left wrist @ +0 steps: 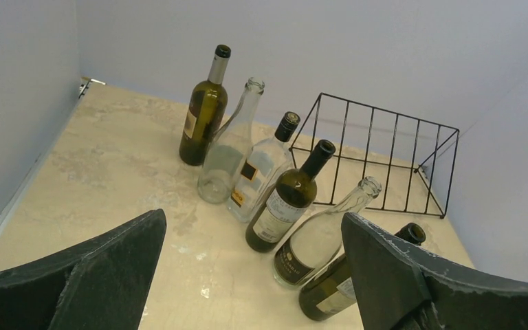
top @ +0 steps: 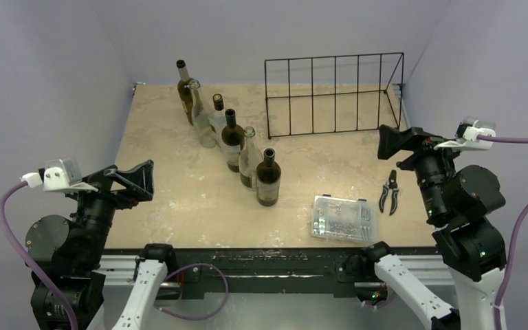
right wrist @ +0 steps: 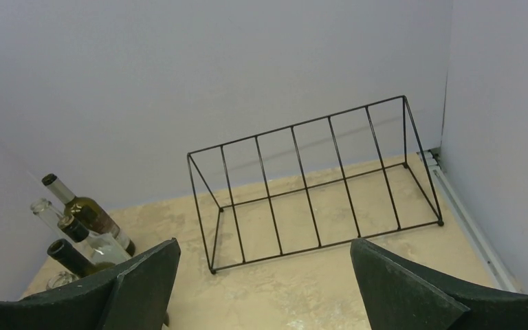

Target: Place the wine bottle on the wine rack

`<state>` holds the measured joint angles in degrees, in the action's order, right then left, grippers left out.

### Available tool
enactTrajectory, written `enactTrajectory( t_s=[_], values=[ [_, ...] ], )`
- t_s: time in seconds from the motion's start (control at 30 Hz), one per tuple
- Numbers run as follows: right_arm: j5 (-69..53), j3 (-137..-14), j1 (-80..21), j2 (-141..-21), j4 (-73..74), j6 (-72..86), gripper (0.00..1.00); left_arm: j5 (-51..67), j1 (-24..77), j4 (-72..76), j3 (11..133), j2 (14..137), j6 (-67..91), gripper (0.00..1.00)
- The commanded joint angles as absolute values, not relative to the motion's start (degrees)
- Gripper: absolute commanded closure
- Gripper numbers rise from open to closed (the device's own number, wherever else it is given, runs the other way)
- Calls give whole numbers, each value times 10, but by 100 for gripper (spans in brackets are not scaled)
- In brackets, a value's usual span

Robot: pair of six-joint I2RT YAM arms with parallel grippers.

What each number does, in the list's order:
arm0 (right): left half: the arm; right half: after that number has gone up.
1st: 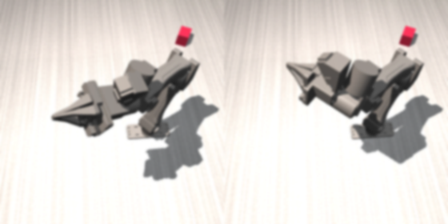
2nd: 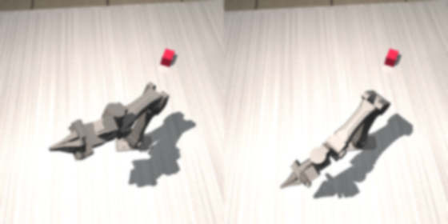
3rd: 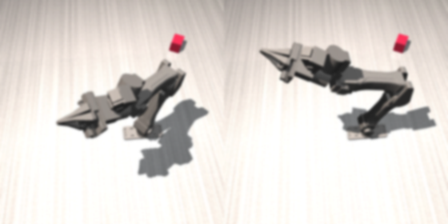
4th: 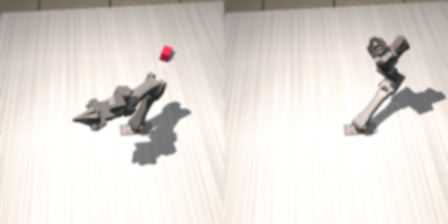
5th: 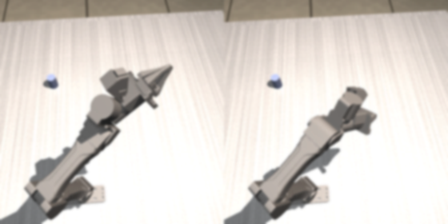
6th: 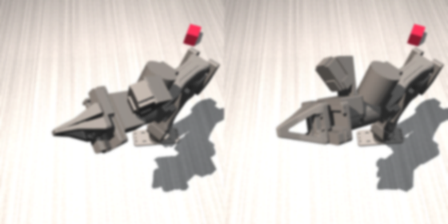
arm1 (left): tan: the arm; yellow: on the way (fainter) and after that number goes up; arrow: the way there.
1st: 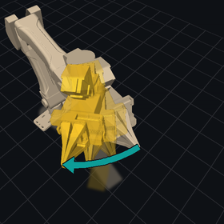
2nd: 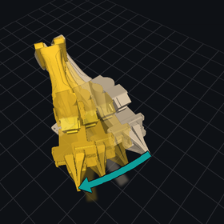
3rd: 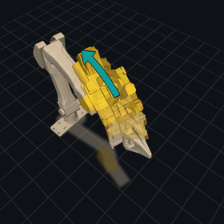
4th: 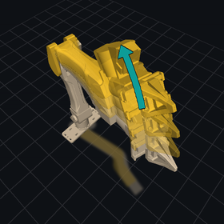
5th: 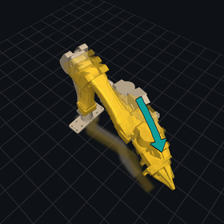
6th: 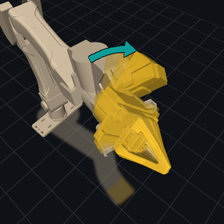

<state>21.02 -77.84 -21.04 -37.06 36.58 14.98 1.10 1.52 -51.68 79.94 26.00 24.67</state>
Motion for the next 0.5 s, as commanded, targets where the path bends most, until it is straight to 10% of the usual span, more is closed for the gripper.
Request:
enactTrajectory(
  t_s=[0.0, 0.47],
  values=[
    [204, -791, -209, -392, 375, 164, 1, 15, 12, -515, 795, 265, 239, 0],
    [-14, -731, -208, -489, 354, 195, 1, 5, 12, -506, 715, 285, 215, 0]
  ],
)
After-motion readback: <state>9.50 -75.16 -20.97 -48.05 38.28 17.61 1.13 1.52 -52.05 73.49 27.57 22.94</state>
